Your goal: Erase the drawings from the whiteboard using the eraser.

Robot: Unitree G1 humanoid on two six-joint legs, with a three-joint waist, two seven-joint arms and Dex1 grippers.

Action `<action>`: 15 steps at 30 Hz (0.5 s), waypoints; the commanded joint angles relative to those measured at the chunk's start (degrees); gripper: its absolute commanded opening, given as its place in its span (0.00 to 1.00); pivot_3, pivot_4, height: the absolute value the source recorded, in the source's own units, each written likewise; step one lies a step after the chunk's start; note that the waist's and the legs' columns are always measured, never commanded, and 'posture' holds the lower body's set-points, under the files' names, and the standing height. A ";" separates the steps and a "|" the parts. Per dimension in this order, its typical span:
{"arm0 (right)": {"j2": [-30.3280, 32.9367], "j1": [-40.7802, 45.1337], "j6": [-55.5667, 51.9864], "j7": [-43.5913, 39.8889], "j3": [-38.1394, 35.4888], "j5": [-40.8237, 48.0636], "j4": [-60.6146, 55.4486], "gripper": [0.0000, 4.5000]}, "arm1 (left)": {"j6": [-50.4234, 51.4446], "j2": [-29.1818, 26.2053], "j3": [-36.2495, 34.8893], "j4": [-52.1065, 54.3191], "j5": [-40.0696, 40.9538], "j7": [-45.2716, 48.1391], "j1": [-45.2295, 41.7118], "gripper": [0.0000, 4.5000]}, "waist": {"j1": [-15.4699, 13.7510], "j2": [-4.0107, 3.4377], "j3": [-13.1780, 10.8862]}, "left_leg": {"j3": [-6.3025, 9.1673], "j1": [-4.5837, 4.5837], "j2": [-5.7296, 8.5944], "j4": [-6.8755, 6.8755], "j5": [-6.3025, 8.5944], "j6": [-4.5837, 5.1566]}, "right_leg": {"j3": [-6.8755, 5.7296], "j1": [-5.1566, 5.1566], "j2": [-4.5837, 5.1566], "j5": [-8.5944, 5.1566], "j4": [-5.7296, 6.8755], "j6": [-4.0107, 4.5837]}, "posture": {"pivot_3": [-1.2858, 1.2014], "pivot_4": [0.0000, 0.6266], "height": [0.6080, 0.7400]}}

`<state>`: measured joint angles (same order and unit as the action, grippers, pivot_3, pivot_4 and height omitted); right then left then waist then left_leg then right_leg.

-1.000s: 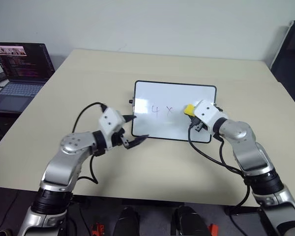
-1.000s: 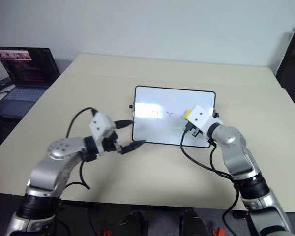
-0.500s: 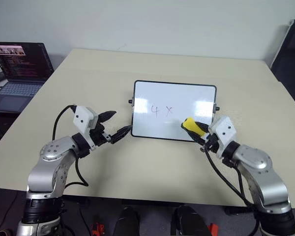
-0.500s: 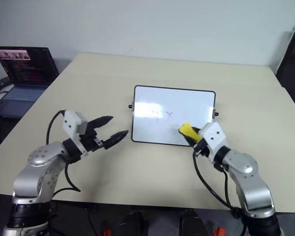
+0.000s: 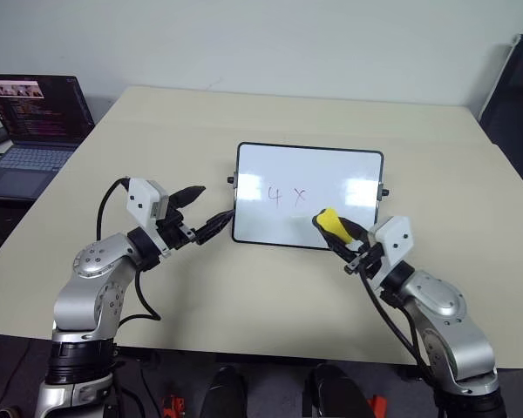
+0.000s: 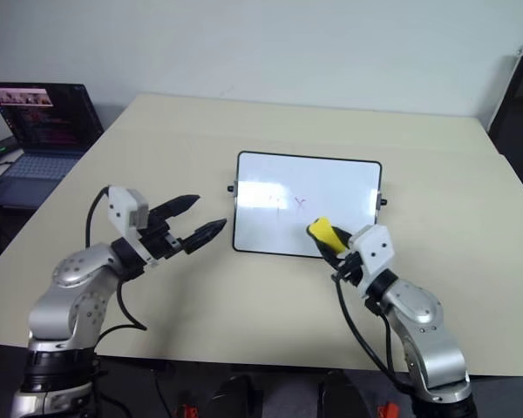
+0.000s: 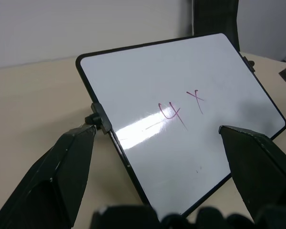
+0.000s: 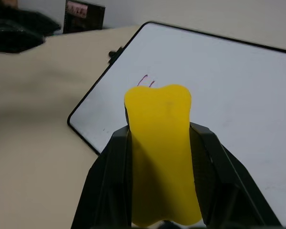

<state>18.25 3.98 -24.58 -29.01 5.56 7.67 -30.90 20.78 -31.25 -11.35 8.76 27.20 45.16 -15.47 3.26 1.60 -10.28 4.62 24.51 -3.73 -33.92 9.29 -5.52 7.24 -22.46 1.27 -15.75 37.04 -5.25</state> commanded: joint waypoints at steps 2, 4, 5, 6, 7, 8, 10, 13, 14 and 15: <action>2.89 5.95 -1.28 0.60 3.66 -4.60 0.42 0.29 | -0.92 -0.29 1.00 1.17 -0.57 -0.04 -0.38 1.00 | 0.05 0.00 0.00 | 0.00 0.00 0.00 -0.01 0.00 0.00 | 0.01 -0.02 0.00 0.00 0.02 0.01 | 0.52 0.24 1.00; 3.93 10.59 -3.89 0.91 5.72 -7.00 2.26 0.29 | -0.99 -0.73 2.18 1.38 -1.59 0.20 -0.24 1.00 | 0.11 0.00 0.00 | 0.00 -0.01 0.00 -0.01 0.00 0.00 | 0.01 -0.04 -0.01 0.01 0.05 0.02 | 0.52 0.24 1.00; 4.37 13.33 -5.02 1.02 6.82 -8.32 3.49 0.29 | -1.16 -0.96 2.77 1.42 -2.08 0.48 -0.29 1.00 | 0.05 0.00 0.00 | -0.01 -0.01 0.00 -0.02 0.00 0.00 | 0.01 -0.06 -0.01 0.02 0.07 0.03 | 0.52 0.24 1.00; 4.53 15.73 -6.01 1.19 7.64 -9.37 4.66 0.29 | -1.33 -1.14 3.24 1.39 -2.42 0.75 -0.40 1.00 | 0.05 0.00 0.00 | 0.00 -0.01 0.00 -0.01 -0.01 0.00 | 0.01 -0.07 -0.01 0.02 0.07 0.03 | 0.52 0.24 1.00; 5.11 18.34 -6.42 0.49 9.01 -10.52 6.05 0.29 | -1.42 -1.20 3.64 1.32 -2.59 1.08 -0.66 1.00 | 0.04 0.00 0.00 | 0.00 0.00 0.00 -0.01 -0.01 0.01 | 0.00 -0.08 -0.01 0.02 0.07 0.03 | 0.52 0.24 1.00; 5.51 20.68 -6.78 0.09 10.20 -11.78 7.51 0.29 | -1.45 -1.20 3.94 1.19 -2.65 1.33 -0.98 1.00 | 0.04 0.00 0.00 | 0.00 0.02 0.00 -0.01 -0.01 0.00 | 0.01 -0.10 -0.01 0.02 0.07 0.03 | 0.52 0.24 1.00; 5.22 25.10 -7.07 -0.21 11.84 -13.27 11.30 0.29 | -1.19 -1.44 4.55 0.98 -2.59 1.97 -1.50 1.00 | 0.03 0.00 0.00 | 0.00 0.12 0.00 0.00 -0.01 0.01 | -0.01 -0.17 -0.01 0.02 0.05 0.02 | 0.52 0.24 1.00; 4.26 31.33 -7.07 0.78 13.71 -16.12 18.90 0.29 | -1.36 -1.78 5.39 0.81 -2.88 2.86 -1.99 1.00 | 0.03 -0.01 0.00 | 0.01 0.24 0.00 0.01 -0.01 0.01 | -0.03 -0.27 -0.02 0.03 0.07 -0.01 | 0.52 0.24 1.00; 4.09 32.93 -6.81 0.92 14.28 -16.99 21.25 0.29 | -1.41 -1.78 5.62 0.88 -2.91 2.97 -2.11 1.00 | 0.03 -0.01 0.00 | 0.01 0.26 0.00 0.01 -0.01 0.01 | -0.03 -0.28 -0.02 0.09 0.07 -0.11 | 0.52 0.24 1.00; 3.66 34.18 -6.58 1.24 14.41 -17.49 23.29 0.29 | -1.39 -1.73 5.78 1.00 -2.93 3.01 -2.22 1.00 | 0.00 -0.01 0.00 | 0.01 0.26 0.00 0.02 -0.01 0.01 | -0.03 -0.29 -0.02 0.14 0.07 -0.21 | 0.52 0.24 1.00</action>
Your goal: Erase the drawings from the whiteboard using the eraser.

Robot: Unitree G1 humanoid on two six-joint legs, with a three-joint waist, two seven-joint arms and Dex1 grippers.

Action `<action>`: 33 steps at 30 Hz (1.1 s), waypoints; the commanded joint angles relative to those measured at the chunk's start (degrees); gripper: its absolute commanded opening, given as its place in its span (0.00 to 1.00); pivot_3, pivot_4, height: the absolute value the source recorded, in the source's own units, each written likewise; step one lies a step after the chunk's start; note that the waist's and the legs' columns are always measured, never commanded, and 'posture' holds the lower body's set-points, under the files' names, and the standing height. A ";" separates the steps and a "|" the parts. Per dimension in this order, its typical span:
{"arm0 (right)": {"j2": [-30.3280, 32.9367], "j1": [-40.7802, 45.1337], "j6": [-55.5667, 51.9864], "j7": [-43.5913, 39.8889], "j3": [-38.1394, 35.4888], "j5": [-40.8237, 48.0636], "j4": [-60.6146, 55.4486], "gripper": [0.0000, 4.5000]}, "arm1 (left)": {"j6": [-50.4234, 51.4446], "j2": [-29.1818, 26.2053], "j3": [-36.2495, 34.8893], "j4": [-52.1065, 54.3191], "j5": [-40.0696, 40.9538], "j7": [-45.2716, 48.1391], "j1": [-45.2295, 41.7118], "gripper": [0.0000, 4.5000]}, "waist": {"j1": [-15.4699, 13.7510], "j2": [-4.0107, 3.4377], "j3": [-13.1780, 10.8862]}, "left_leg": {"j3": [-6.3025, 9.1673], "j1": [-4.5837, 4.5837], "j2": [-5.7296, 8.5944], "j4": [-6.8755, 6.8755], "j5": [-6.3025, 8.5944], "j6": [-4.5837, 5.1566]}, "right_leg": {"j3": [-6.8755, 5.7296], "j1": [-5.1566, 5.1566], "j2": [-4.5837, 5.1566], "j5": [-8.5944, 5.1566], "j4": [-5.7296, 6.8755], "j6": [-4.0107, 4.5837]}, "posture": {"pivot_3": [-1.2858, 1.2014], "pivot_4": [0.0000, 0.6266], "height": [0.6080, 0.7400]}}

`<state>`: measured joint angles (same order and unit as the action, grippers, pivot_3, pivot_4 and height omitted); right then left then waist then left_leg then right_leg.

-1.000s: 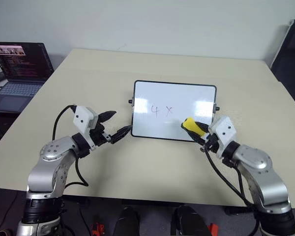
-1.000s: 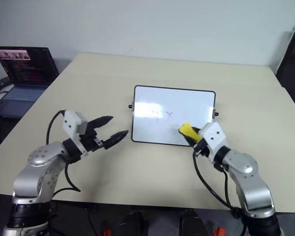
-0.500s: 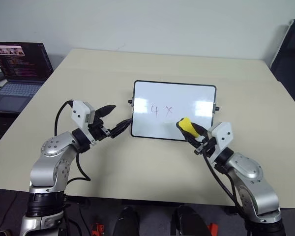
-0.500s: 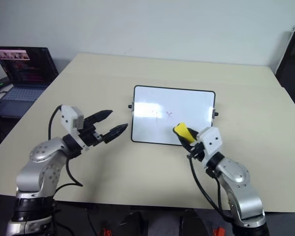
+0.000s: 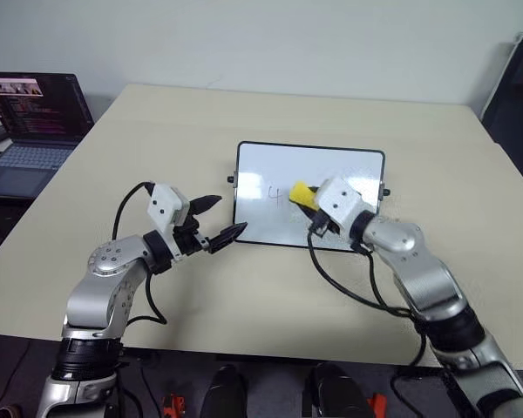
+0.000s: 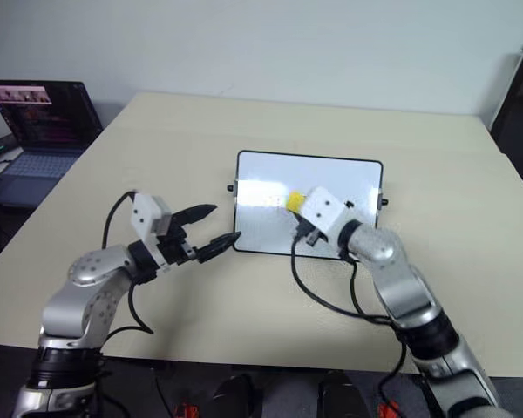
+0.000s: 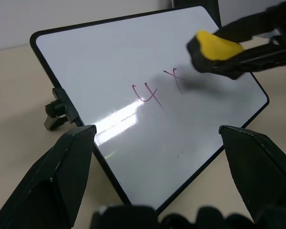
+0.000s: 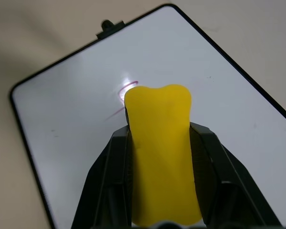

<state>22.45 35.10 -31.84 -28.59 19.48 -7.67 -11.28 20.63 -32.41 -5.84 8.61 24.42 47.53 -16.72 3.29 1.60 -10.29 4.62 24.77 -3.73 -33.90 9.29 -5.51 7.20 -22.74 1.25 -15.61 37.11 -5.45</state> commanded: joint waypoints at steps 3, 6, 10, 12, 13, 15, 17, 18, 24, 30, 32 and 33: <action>-0.84 6.17 1.77 1.31 0.98 -4.02 9.76 0.29 | -0.96 -0.40 0.74 1.89 -0.01 0.94 -1.04 1.00 | -0.08 0.00 0.00 | 0.01 0.02 0.00 0.01 0.00 0.00 | -0.01 0.00 0.00 0.00 -0.01 -0.02 | 0.52 0.24 1.00; 1.09 6.92 1.24 -2.95 2.91 -4.43 11.66 0.29 | -0.97 -0.46 1.10 2.39 -0.01 0.96 -0.79 1.00 | 0.01 -0.01 0.00 | 0.00 0.02 0.00 0.01 0.00 0.00 | -0.01 -0.01 0.00 0.00 0.01 -0.02 | 0.52 0.24 1.00; 5.46 4.30 -1.81 -12.36 6.38 -3.10 7.29 0.29 | -1.01 -0.66 1.20 2.62 0.02 1.11 -0.36 1.00 | -0.14 0.00 0.01 | 0.02 0.00 0.00 -0.03 0.00 0.00 | -0.01 0.03 0.00 -0.05 0.03 0.06 | 0.52 0.24 1.00; 5.57 4.11 -2.09 -12.78 6.21 -3.38 6.73 0.29 | -1.01 -0.71 1.22 2.60 0.02 1.19 -0.34 1.00 | -0.01 0.00 0.01 | 0.01 -0.01 0.00 -0.05 0.00 0.00 | 0.01 0.05 0.00 -0.10 0.04 0.16 | 0.52 0.24 1.00; 5.29 4.31 -1.89 -12.25 5.89 -3.82 7.02 0.29 | -0.99 -0.71 1.22 2.57 0.04 1.22 -0.37 1.00 | 0.01 0.00 0.00 | 0.02 -0.03 0.00 -0.06 -0.01 0.01 | 0.00 0.06 -0.01 -0.10 0.06 0.16 | 0.52 0.24 1.00; 4.25 5.85 0.26 -7.69 4.41 -5.99 9.68 0.29 | -0.98 -0.66 1.31 2.63 0.02 1.24 -0.36 1.00 | 0.03 0.00 0.00 | 0.02 -0.06 0.00 -0.08 -0.01 0.01 | 0.01 0.05 -0.01 -0.09 0.11 0.17 | 0.52 0.24 1.00; 3.19 7.94 2.44 -2.64 2.66 -7.81 12.65 0.29 | -0.98 -0.70 1.38 2.64 0.03 1.39 -0.32 1.00 | 0.13 0.00 0.00 | 0.01 -0.08 0.00 -0.09 -0.02 0.02 | 0.02 0.04 -0.01 -0.06 0.15 0.21 | 0.52 0.24 1.00; 2.96 8.44 2.84 -1.82 2.18 -7.98 13.46 0.29 | -0.98 -0.72 1.40 2.59 0.06 1.48 -0.32 1.00 | 0.13 0.00 0.00 | 0.01 -0.09 0.00 -0.10 -0.03 0.02 | 0.01 0.04 -0.01 -0.03 0.16 0.23 | 0.52 0.24 1.00; 4.72 6.36 0.94 -7.95 3.64 -6.87 12.40 0.29 | -1.04 -0.62 1.37 2.58 0.04 1.74 -0.36 1.00 | -0.17 0.03 0.02 | 0.01 -0.09 0.00 -0.11 -0.06 0.04 | 0.02 0.07 -0.01 0.04 0.08 0.23 | 0.52 0.24 1.00; 7.24 2.93 -1.29 -14.32 5.49 -7.18 8.29 0.29 | -1.05 -0.50 1.37 2.62 0.03 1.87 -0.17 1.00 | 0.00 0.03 0.03 | 0.01 -0.09 -0.01 -0.09 -0.06 0.04 | 0.00 0.10 -0.01 0.02 0.07 0.21 | 0.52 0.24 1.00; 6.79 3.84 0.74 -11.87 4.65 -8.76 9.62 0.29 | -1.01 -0.51 1.38 2.64 0.04 1.92 -0.13 1.00 | 0.02 0.03 0.02 | 0.01 -0.11 0.00 -0.12 -0.07 0.04 | 0.01 0.09 -0.01 0.04 0.10 0.22 | 0.52 0.24 1.00; 6.03 5.28 2.62 -8.54 3.52 -9.91 11.27 0.29 | -1.00 -0.54 1.42 2.66 0.04 2.01 -0.13 1.00 | 0.04 0.04 0.02 | 0.01 -0.13 0.00 -0.13 -0.07 0.04 | 0.02 0.09 -0.01 0.07 0.10 0.23 | 0.52 0.24 1.00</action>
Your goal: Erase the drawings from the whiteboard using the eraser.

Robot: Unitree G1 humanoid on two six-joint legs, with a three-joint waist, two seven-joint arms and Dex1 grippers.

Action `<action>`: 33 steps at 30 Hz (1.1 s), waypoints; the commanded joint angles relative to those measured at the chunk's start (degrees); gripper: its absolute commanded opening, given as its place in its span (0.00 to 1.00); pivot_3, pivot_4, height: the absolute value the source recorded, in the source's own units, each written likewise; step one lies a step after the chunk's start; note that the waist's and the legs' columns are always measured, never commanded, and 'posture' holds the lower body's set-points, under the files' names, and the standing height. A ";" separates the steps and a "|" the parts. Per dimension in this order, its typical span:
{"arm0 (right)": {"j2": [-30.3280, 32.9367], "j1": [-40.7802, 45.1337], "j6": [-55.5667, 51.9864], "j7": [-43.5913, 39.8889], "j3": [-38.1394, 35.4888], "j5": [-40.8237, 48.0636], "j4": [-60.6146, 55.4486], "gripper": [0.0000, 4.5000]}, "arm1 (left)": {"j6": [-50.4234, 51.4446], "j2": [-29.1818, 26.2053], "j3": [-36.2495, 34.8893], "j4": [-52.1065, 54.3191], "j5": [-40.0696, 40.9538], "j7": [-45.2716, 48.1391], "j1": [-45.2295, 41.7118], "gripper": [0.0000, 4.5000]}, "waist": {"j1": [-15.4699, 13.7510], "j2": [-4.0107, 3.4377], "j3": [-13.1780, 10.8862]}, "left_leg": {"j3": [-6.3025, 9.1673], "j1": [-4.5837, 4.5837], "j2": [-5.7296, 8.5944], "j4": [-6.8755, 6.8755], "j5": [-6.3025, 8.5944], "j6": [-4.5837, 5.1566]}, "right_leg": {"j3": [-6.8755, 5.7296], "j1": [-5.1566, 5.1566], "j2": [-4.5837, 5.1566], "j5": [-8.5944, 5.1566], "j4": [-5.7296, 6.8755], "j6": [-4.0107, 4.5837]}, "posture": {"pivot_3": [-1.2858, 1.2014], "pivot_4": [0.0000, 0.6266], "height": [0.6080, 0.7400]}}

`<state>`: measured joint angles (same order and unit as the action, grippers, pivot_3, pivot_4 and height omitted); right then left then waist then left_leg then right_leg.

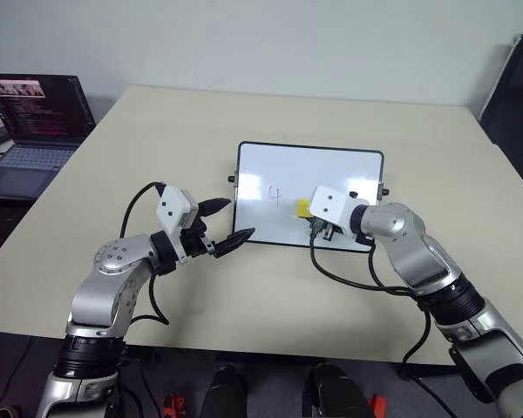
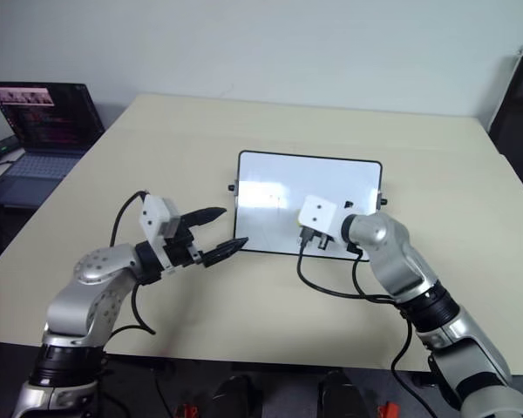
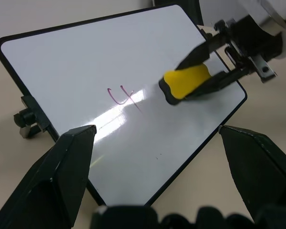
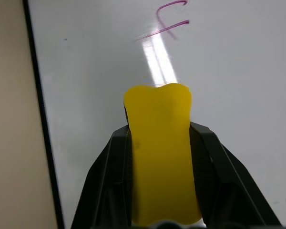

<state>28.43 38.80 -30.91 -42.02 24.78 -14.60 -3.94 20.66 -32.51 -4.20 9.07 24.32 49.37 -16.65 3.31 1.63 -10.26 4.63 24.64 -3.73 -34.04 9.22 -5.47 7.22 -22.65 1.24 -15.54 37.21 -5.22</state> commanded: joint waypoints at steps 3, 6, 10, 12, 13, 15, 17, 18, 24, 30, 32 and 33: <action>-1.12 4.72 4.57 9.85 -3.59 -4.11 7.66 0.29 | -1.04 -0.48 -0.18 2.17 0.16 0.32 -0.20 1.00 | 0.09 0.00 0.00 | 0.00 -0.02 0.00 -0.02 -0.01 0.00 | 0.01 -0.02 0.00 0.12 0.00 0.07 | 0.52 0.24 1.00; -1.15 4.92 4.42 8.51 -3.46 -3.37 8.97 0.29 | -1.17 -0.46 -0.21 2.17 0.16 0.41 0.09 1.00 | -0.09 0.02 0.01 | 0.00 -0.02 0.00 -0.02 -0.04 0.01 | 0.00 -0.05 0.00 0.18 -0.01 0.11 | 0.52 0.24 1.00; -0.72 2.20 2.21 3.56 -2.80 -1.28 6.26 0.29 | -1.19 -0.43 -0.58 2.13 0.27 0.22 0.62 1.00 | -0.04 0.02 0.02 | -0.01 -0.02 0.00 -0.01 -0.05 0.02 | 0.01 0.00 0.00 0.17 -0.06 0.09 | 0.52 0.24 1.00; -0.81 0.63 1.46 1.85 -3.04 -0.34 4.26 0.29 | -1.28 -0.42 -0.97 1.82 0.30 0.02 0.94 1.00 | -0.05 0.02 0.02 | 0.00 -0.02 -0.01 0.01 -0.05 0.03 | 0.01 0.00 0.00 0.13 -0.07 0.04 | 0.52 0.24 1.00; -1.33 0.17 2.01 3.10 -3.91 -0.46 3.76 0.29 | -1.26 -0.39 -1.41 1.52 0.40 -0.24 1.19 1.00 | -0.02 0.02 0.02 | 0.00 -0.02 -0.01 0.04 -0.05 0.02 | 0.00 0.00 0.00 0.10 -0.07 0.02 | 0.52 0.24 1.00; -2.48 -0.18 2.63 5.67 -6.57 0.21 3.09 0.29 | -1.27 -0.13 -2.72 0.78 0.73 -1.24 1.59 1.00 | -0.01 0.02 0.01 | -0.01 -0.01 -0.01 0.05 -0.05 0.03 | 0.01 0.00 -0.01 0.09 -0.07 0.01 | 0.52 0.24 1.00; -4.03 -0.86 1.74 7.50 -10.49 2.82 1.29 0.29 | -1.49 0.43 -4.40 0.07 1.28 -2.65 1.74 1.00 | -0.01 0.01 0.00 | -0.01 -0.01 -0.01 0.05 -0.05 0.03 | 0.01 -0.02 -0.01 0.09 -0.06 0.01 | 0.52 0.24 1.00; -4.83 -1.90 0.57 7.34 -12.69 4.92 -0.77 0.29 | -1.61 0.69 -5.41 -0.40 1.68 -3.30 1.80 1.00 | -0.01 0.01 0.00 | 0.00 0.00 0.00 0.04 -0.05 0.03 | 0.01 -0.03 -0.01 0.09 -0.05 0.01 | 0.52 0.24 1.00; -4.95 -11.40 -3.05 4.15 -18.23 13.84 -15.63 0.29 | -0.50 0.88 -8.59 -0.79 4.30 -3.48 3.21 1.00 | -0.14 0.00 -0.01 | -0.01 0.15 0.00 0.10 -0.04 0.01 | 0.01 -0.11 0.00 0.02 -0.11 -0.08 | 0.52 0.24 1.00; -3.57 -22.02 -0.31 1.94 -20.66 20.58 -24.63 0.29 | -1.69 0.38 -9.41 -1.46 4.65 -3.65 2.49 1.00 | -0.13 0.00 -0.01 | 0.00 0.18 -0.01 0.22 0.01 -0.03 | -0.01 -0.17 0.00 -0.09 -0.08 -0.22 | 0.52 0.24 1.00; -5.10 -24.93 0.75 1.92 -21.89 23.97 -26.41 0.29 | -1.67 0.45 -9.68 -1.76 5.91 -2.55 1.75 1.00 | -0.10 0.00 -0.01 | 0.00 0.18 0.00 0.21 0.01 -0.03 | 0.00 -0.18 0.00 -0.16 -0.08 -0.10 | 0.52 0.24 1.00; -5.78 -25.93 1.12 2.26 -22.30 25.12 -26.91 0.29 | -1.15 0.35 -9.86 -1.82 6.95 -1.66 1.50 1.00 | -0.08 0.00 -0.01 | 0.00 0.17 0.00 0.19 0.01 -0.03 | 0.00 -0.18 0.00 -0.18 -0.07 -0.06 | 0.52 0.24 1.00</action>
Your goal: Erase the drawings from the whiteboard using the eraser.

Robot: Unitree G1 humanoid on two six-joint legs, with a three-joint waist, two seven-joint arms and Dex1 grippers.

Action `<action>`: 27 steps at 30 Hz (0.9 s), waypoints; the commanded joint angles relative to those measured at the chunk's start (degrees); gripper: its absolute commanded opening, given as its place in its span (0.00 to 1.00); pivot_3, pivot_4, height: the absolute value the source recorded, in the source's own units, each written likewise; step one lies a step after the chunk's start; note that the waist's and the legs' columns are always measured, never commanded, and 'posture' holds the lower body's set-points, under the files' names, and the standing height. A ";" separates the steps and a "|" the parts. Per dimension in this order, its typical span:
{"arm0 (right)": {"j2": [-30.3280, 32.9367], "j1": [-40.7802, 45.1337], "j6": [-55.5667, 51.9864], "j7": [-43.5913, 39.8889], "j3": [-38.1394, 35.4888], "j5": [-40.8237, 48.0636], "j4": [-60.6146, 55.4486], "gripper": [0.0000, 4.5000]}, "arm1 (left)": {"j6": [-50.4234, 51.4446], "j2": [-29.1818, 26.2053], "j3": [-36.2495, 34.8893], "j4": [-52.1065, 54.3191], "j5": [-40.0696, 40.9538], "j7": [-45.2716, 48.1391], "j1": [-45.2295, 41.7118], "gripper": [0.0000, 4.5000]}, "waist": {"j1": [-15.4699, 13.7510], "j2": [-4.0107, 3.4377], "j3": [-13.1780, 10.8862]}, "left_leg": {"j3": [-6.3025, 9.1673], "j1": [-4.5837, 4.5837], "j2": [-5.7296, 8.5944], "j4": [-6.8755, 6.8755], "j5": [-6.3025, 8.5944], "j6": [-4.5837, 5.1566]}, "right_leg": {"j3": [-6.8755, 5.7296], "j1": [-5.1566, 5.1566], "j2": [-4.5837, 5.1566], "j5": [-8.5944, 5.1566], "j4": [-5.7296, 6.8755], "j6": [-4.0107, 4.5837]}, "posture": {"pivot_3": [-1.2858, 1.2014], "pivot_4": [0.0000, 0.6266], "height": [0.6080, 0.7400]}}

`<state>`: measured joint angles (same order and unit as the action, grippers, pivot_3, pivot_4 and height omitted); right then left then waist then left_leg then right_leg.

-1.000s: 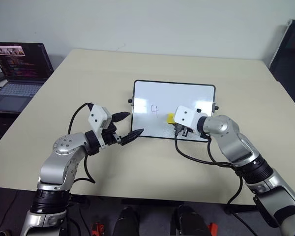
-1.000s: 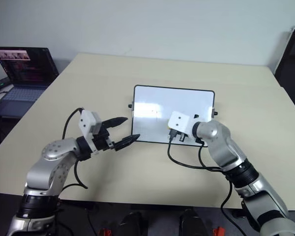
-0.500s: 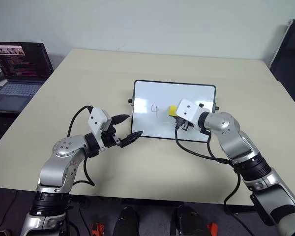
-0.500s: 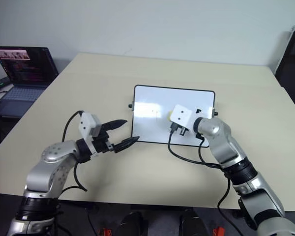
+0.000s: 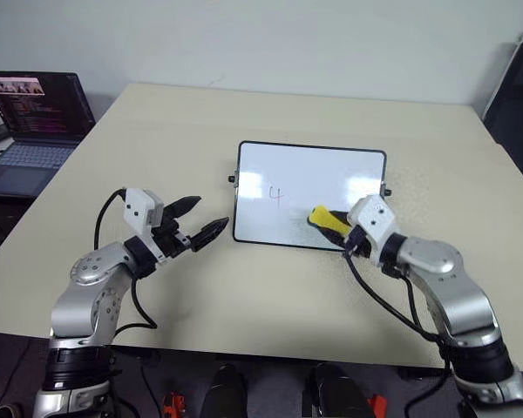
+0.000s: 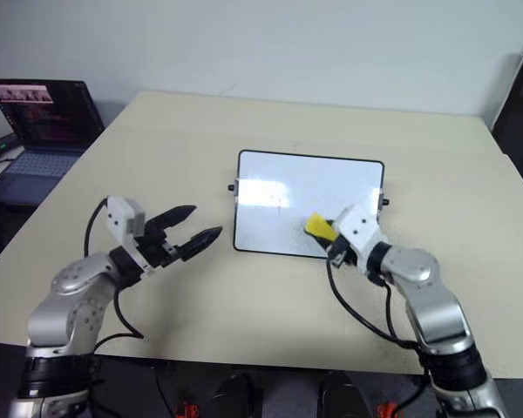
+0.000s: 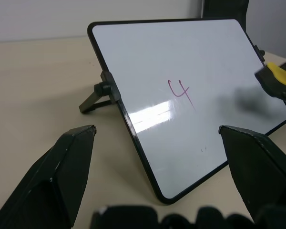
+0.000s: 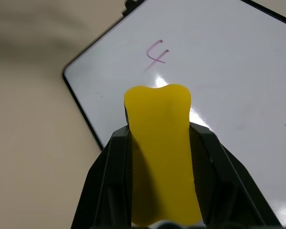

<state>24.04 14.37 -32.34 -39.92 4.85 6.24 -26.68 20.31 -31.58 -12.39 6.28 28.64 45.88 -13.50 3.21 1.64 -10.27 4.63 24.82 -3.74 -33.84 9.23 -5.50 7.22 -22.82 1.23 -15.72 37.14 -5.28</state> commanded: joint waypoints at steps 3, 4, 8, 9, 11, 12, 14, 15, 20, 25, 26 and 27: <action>-3.00 -4.92 4.39 1.39 -2.73 6.10 -5.21 0.29 | -2.65 -0.42 -1.99 0.31 2.23 2.49 -2.16 1.00 | 0.05 0.01 0.00 | 0.00 -0.01 0.00 -0.06 0.00 0.00 | 0.01 0.01 0.00 0.01 0.03 0.02 | 0.52 0.24 1.00; -3.30 -5.74 4.94 1.67 -2.58 6.42 -5.33 0.29 | -3.16 -0.37 -2.01 0.06 2.02 2.52 -2.27 1.00 | 0.05 0.01 0.00 | 0.00 -0.02 0.00 -0.06 0.00 0.00 | 0.01 0.02 0.00 0.01 0.02 0.02 | 0.52 0.24 1.00; -4.51 -8.01 7.83 3.61 -1.16 5.98 -4.34 0.29 | -4.04 -0.01 -2.03 -0.43 1.93 2.24 -2.41 1.00 | 0.05 0.01 0.00 | -0.01 -0.01 0.00 -0.06 0.00 0.00 | 0.01 0.01 0.01 0.01 0.01 0.02 | 0.52 0.24 1.00; -4.86 -8.40 8.57 4.13 -0.76 5.69 -3.92 0.29 | -4.20 0.05 -1.92 -0.40 1.87 2.18 -2.30 1.00 | 0.04 0.01 0.00 | -0.01 -0.01 0.00 -0.05 0.00 0.00 | 0.01 0.01 0.00 0.01 0.02 0.02 | 0.52 0.24 1.00; -5.45 -8.92 9.65 5.00 -0.02 5.27 -3.42 0.29 | -4.55 0.16 -1.80 -0.26 1.74 2.04 -1.88 1.00 | 0.03 0.01 0.00 | -0.01 -0.01 0.00 -0.05 0.00 0.00 | 0.00 0.01 0.00 0.01 0.00 0.02 | 0.52 0.24 1.00; -5.58 -9.04 10.02 5.32 0.28 5.14 -3.26 0.29 | -4.69 0.20 -1.80 -0.22 1.67 1.90 -1.66 1.00 | 0.03 0.01 0.00 | -0.01 -0.01 0.00 -0.05 0.00 0.00 | 0.01 0.01 0.00 0.01 0.00 0.02 | 0.52 0.24 1.00; -5.27 -9.01 10.58 5.71 0.88 4.77 -2.90 0.29 | -4.88 0.23 -1.71 -0.30 1.48 1.66 -1.44 1.00 | 0.04 0.01 0.00 | -0.01 -0.01 0.00 -0.05 0.00 0.00 | 0.01 0.01 0.00 0.01 0.01 0.02 | 0.52 0.24 1.00; -4.09 -8.68 10.62 5.73 2.09 3.15 -2.49 0.29 | -4.93 0.03 -1.33 -0.42 1.00 1.72 -1.21 1.00 | 0.04 0.01 0.00 | -0.01 -0.01 0.00 -0.05 0.00 0.00 | 0.01 0.01 0.00 0.01 0.01 0.02 | 0.52 0.24 1.00; -3.04 -5.98 10.62 6.63 4.15 0.92 -0.82 0.29 | -5.16 0.15 -0.34 -1.02 -0.58 1.45 -1.41 1.00 | 0.02 0.01 0.00 | 0.00 -0.02 0.00 -0.06 0.00 -0.01 | 0.00 0.01 0.00 0.01 0.02 0.03 | 0.52 0.24 1.00; -4.31 0.82 9.76 8.80 6.44 -1.70 2.10 0.29 | -4.06 0.45 1.09 -1.21 -1.62 0.61 -1.73 1.00 | 0.06 0.01 0.00 | -0.01 -0.02 0.00 -0.06 0.00 -0.01 | 0.01 0.00 0.00 0.01 0.04 0.03 | 0.52 0.24 1.00; -4.49 2.52 9.04 9.26 6.82 -2.39 2.89 0.29 | -4.11 0.29 1.68 -1.05 -2.00 0.74 -1.81 1.00 | 0.06 0.01 0.00 | -0.01 -0.02 0.00 -0.06 0.00 0.00 | 0.01 0.00 0.00 0.01 0.04 0.02 | 0.52 0.24 1.00; -4.24 4.44 8.18 9.57 7.30 -3.39 3.63 0.29 | -3.81 0.10 2.20 -0.68 -2.04 1.00 -1.95 1.00 | 0.06 0.01 0.00 | -0.01 -0.02 0.00 -0.06 0.00 -0.01 | 0.00 0.00 0.00 0.01 0.03 0.02 | 0.52 0.24 1.00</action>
<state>19.82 17.01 -23.46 -31.19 12.11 4.11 -22.68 16.93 -31.22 -10.70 3.85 26.72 46.82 -14.41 3.27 1.64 -10.27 4.62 24.81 -3.73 -33.90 9.22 -5.50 7.23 -22.83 1.23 -15.70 37.17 -5.26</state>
